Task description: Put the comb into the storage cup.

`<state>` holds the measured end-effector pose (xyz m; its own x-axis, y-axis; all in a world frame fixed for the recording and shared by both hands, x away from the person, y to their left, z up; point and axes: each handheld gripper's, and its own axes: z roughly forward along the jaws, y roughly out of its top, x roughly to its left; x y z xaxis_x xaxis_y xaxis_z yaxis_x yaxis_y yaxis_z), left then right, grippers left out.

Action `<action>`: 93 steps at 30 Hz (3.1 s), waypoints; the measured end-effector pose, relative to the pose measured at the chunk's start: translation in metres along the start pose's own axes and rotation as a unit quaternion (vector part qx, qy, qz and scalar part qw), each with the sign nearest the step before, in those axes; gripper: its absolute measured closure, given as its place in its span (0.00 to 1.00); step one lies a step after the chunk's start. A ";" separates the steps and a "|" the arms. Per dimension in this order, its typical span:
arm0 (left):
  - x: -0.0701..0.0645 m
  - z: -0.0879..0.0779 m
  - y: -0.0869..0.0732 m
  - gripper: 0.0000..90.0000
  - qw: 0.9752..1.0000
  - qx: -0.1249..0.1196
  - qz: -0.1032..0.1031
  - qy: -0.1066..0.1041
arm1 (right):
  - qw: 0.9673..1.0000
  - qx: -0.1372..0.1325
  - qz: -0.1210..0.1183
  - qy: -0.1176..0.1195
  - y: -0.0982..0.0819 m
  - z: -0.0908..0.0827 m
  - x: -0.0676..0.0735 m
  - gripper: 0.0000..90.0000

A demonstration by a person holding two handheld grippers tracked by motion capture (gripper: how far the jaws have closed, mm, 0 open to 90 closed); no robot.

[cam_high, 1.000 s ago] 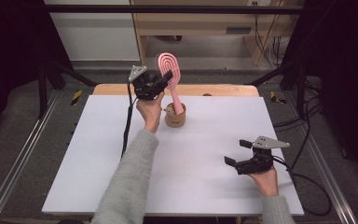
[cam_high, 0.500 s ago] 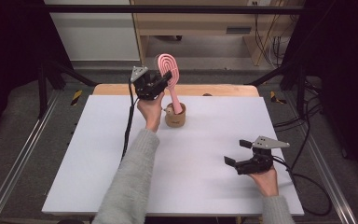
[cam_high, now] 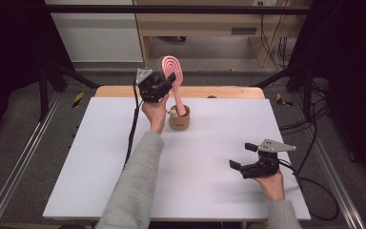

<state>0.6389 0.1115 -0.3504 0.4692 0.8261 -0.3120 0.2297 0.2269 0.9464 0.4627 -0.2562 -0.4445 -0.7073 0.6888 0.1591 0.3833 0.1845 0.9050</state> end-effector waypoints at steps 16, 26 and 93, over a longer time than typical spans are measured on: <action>0.005 0.003 -0.014 0.70 1.000 0.010 -0.008 0.003 | 1.000 0.001 0.002 0.002 0.000 0.000 0.000 0.00; 0.009 0.002 -0.022 0.70 1.000 0.015 -0.016 0.000 | 1.000 0.000 0.004 0.004 0.000 0.000 0.000 0.00; 0.038 -0.013 -0.052 0.68 0.999 0.027 -0.044 0.018 | 1.000 0.002 0.003 0.003 0.000 0.001 0.000 0.00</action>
<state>0.6335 0.1381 -0.4100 0.4152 0.8223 -0.3891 0.3151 0.2713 0.9095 0.4631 -0.2554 -0.4452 -0.7084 0.6860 0.1660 0.3889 0.1832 0.9029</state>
